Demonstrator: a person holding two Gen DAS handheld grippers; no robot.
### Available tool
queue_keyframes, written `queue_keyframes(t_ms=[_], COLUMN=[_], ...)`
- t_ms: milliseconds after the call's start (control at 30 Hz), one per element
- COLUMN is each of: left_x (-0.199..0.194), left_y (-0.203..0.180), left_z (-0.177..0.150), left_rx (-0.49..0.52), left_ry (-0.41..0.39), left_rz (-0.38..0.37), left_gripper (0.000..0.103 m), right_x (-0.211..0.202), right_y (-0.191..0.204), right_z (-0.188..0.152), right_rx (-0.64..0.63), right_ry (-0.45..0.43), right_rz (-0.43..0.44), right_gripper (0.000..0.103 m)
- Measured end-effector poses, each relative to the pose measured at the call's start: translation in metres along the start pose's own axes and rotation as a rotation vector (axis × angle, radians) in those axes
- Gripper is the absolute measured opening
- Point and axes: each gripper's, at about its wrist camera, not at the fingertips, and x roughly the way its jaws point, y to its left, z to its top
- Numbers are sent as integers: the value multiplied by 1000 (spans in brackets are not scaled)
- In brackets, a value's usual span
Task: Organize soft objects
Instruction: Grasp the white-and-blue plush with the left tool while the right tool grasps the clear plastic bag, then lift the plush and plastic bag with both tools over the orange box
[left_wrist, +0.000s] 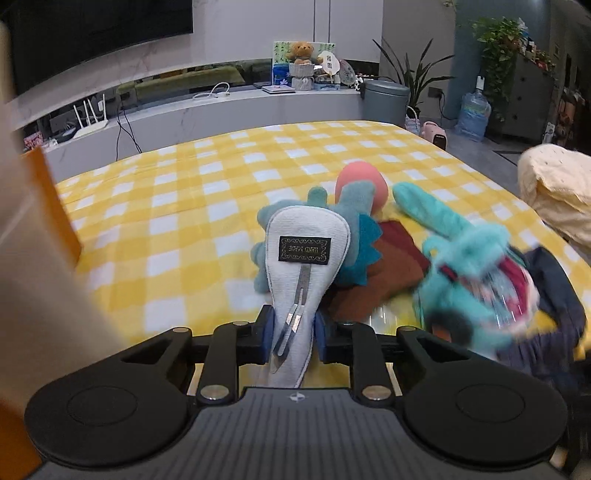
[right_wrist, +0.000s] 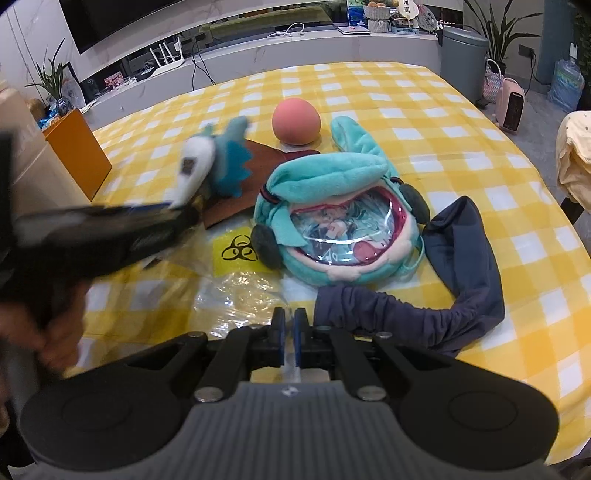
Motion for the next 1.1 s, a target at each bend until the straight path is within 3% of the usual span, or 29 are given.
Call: queue_keyframes(t_ms=[300, 333, 400, 433, 467, 567, 633, 700, 833, 933, 1100], left_x=[-74, -79, -87, -90, -92, -95, -96, -97, -98, -101, -102], left_y=[18, 20, 24, 26, 27, 27, 28, 30, 31, 33, 34], left_z=[-62, -66, -72, -74, -75, -73, -71, -72, -73, -73, -70], left_rx=[-8, -11, -27, -35, -37, -31, -47, -72, -69, -75, -103], left_ry=[7, 6, 5, 5, 4, 0, -2, 2, 3, 0, -7], left_rz=[37, 36, 27, 18, 11, 19, 18, 7, 17, 20, 16], left_gripper=[22, 22, 21, 20, 20, 19, 19, 19, 18, 17, 14], right_x=[-1, -1, -2, -4, -6, -6, -2, 6, 13, 12, 5], right_y=[5, 7, 10, 13, 17, 26, 31, 34, 34, 31, 33], right_z=[-1, -1, -2, -2, -2, 0, 3, 6, 6, 8, 8], right_rx=[-21, -28, -47, -58, -75, -108, -110, -110, -113, -94, -107], right_ry=[3, 1, -20, -30, -46, -74, -79, -79, -51, -42, -59], right_rz=[-15, -14, -2, 4, 20, 54, 29, -15, -53, -58, -38], right_gripper=[5, 9, 32, 57, 67, 69, 69, 65, 17, 5, 0])
